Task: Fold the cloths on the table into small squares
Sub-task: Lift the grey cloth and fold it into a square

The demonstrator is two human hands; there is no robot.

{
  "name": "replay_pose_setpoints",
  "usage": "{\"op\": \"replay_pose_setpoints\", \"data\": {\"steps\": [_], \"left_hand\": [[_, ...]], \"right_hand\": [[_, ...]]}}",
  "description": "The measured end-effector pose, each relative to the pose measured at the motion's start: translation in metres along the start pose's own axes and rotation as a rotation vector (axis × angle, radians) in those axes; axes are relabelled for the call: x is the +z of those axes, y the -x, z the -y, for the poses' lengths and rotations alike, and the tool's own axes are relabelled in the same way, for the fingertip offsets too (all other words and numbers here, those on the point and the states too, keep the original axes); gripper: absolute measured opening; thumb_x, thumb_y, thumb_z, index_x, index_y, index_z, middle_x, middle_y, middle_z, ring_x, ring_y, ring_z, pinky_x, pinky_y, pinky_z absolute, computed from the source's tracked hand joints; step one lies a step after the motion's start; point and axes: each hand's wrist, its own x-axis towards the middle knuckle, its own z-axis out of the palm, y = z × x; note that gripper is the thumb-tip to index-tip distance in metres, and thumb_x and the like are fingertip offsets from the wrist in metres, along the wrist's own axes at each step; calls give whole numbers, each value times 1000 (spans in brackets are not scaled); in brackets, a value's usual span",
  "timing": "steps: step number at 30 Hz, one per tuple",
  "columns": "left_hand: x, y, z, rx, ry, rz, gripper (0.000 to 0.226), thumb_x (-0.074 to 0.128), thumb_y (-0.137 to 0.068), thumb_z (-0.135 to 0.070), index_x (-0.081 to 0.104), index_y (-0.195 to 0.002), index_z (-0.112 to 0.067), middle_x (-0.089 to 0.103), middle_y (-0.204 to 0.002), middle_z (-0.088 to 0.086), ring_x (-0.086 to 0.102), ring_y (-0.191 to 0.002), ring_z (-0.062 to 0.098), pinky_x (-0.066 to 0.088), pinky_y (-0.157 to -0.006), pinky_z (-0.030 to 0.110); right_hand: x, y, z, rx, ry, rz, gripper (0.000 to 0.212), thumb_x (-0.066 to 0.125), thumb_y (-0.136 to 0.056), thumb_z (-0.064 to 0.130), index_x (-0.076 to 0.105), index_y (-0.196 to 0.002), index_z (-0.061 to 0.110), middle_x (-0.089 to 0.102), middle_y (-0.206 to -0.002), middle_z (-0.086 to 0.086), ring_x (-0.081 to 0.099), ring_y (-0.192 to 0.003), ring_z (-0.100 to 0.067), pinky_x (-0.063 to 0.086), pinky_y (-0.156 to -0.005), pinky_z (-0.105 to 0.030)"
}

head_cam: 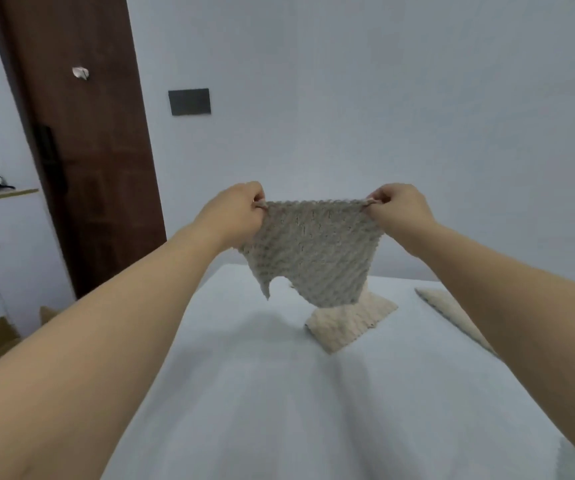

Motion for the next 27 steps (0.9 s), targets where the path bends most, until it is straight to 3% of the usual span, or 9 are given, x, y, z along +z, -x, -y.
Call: {"op": "replay_pose_setpoints", "data": {"steps": [5, 9, 11, 13, 16, 18, 22, 25, 27], "left_hand": [[1, 54, -43, -92, 318, 339, 11, 64, -90, -23, 60, -87, -14, 57, -81, 1, 51, -72, 19, 41, -64, 30], [39, 111, -60, -185, 322, 728, 16, 72, -84, -24, 66, -94, -12, 65, -88, 6, 61, -80, 23, 50, -72, 37], [62, 139, -67, -215, 296, 922, 12, 70, -87, -17, 64, -92, -7, 63, -86, 7, 60, -79, 22, 50, -73, 36], [81, 165, -74, -263, 292, 1146, 10, 67, -89, -11, 61, -81, -12, 60, -80, 6, 57, -76, 23, 50, -74, 36], [104, 192, -85, -301, 208, 1368, 24, 67, -89, -7, 56, -70, -16, 59, -70, 2, 57, -70, 23, 54, -73, 36], [111, 199, -91, -310, 137, 1398, 25, 68, -89, -7, 55, -70, -17, 59, -70, 1, 57, -66, 20, 55, -71, 36], [115, 188, -93, -274, 7, 1247, 18, 69, -89, -19, 61, -73, -20, 62, -75, -1, 58, -67, 16, 51, -64, 27], [124, 170, -79, -202, -50, 953, 17, 67, -88, -33, 64, -79, -20, 62, -82, -5, 55, -73, 13, 43, -63, 25], [141, 162, -64, -211, -32, 815, 22, 63, -90, -39, 62, -79, -20, 62, -88, -3, 56, -81, 15, 44, -68, 28]], "right_hand": [[-33, 52, -21, 105, -272, -75, 21, 44, -94, 11, 65, -97, 14, 57, -77, 0, 49, -62, -15, 39, -52, -24], [-38, 113, -65, 226, -90, 26, 21, 44, -88, 7, 64, -85, 13, 59, -81, -6, 53, -70, -22, 42, -56, -27], [-37, 143, -92, 285, 125, 190, 17, 46, -84, 6, 62, -77, 6, 56, -79, -13, 56, -72, -29, 45, -58, -30], [-38, 168, -117, 396, 329, 488, 15, 47, -83, 8, 54, -71, 4, 51, -74, -13, 55, -66, -29, 45, -58, -31], [-41, 196, -143, 689, 457, 1040, 18, 48, -87, 7, 64, -93, 0, 69, -93, -22, 68, -83, -37, 57, -80, -44], [-40, 204, -151, 792, 432, 1191, 22, 50, -91, 7, 65, -106, 2, 70, -101, -19, 68, -90, -34, 56, -87, -45], [-29, 194, -159, 648, 560, 1046, 22, 51, -91, 9, 64, -106, 0, 63, -94, -18, 58, -75, -30, 55, -71, -38], [-19, 181, -156, 514, 636, 891, 13, 50, -89, 7, 58, -81, 1, 60, -79, -15, 56, -64, -27, 52, -64, -33], [-11, 177, -159, 436, 670, 746, 22, 48, -89, 3, 45, -68, 9, 47, -67, -6, 44, -56, -19, 39, -54, -28]]}}
